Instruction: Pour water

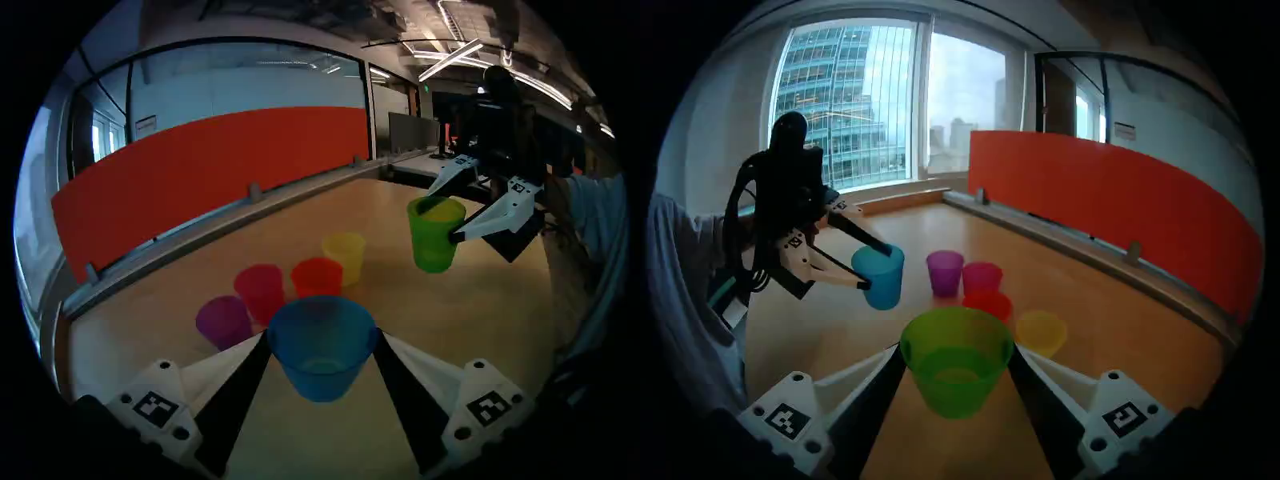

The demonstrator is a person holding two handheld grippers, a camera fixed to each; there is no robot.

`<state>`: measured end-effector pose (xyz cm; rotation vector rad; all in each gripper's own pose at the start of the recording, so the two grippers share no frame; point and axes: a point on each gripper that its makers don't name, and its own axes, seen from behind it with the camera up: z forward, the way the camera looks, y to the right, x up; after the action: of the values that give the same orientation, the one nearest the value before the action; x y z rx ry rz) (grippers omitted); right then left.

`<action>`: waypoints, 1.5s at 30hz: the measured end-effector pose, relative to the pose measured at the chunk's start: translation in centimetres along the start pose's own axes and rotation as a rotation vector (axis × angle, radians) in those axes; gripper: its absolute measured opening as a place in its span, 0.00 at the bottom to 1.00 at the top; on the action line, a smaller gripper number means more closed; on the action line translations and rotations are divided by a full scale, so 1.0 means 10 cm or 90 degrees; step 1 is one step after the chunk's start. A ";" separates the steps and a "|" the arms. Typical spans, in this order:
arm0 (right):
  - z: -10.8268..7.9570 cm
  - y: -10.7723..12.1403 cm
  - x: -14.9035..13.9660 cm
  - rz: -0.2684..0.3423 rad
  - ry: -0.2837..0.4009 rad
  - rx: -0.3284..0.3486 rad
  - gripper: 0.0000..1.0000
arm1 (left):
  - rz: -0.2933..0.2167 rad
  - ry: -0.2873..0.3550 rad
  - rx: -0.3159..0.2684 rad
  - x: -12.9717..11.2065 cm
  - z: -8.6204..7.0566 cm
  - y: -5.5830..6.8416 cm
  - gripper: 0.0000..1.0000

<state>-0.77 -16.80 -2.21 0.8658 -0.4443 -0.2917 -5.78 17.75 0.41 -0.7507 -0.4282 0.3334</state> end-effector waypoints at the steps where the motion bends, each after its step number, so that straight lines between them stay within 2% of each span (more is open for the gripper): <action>1: 0.02 -0.01 -0.04 0.000 -0.008 0.002 0.91 | 0.004 -0.008 -0.002 -0.03 0.02 0.00 0.90; 10: 0.17 -0.05 -0.33 0.009 -0.064 0.018 0.91 | 0.034 -0.077 -0.025 -0.29 0.17 0.05 0.90; 18: 0.25 -0.06 -0.50 -0.003 -0.095 0.020 0.91 | 0.042 -0.111 -0.044 -0.44 0.29 0.10 0.90; 27: 0.32 -0.09 -0.65 -0.005 -0.118 0.020 0.91 | 0.033 -0.122 -0.054 -0.54 0.35 0.12 0.90; 41: 0.37 -0.11 -0.83 -0.008 -0.135 0.014 0.91 | 0.012 -0.134 -0.061 -0.66 0.34 0.10 0.90; 45: 0.37 -0.11 -0.84 -0.010 -0.133 0.010 0.91 | 0.005 -0.140 -0.062 -0.69 0.34 0.10 0.94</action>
<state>-9.91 -16.42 -3.14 0.8581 -0.6354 -0.3952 -13.49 17.37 0.20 -0.8148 -0.6525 0.4060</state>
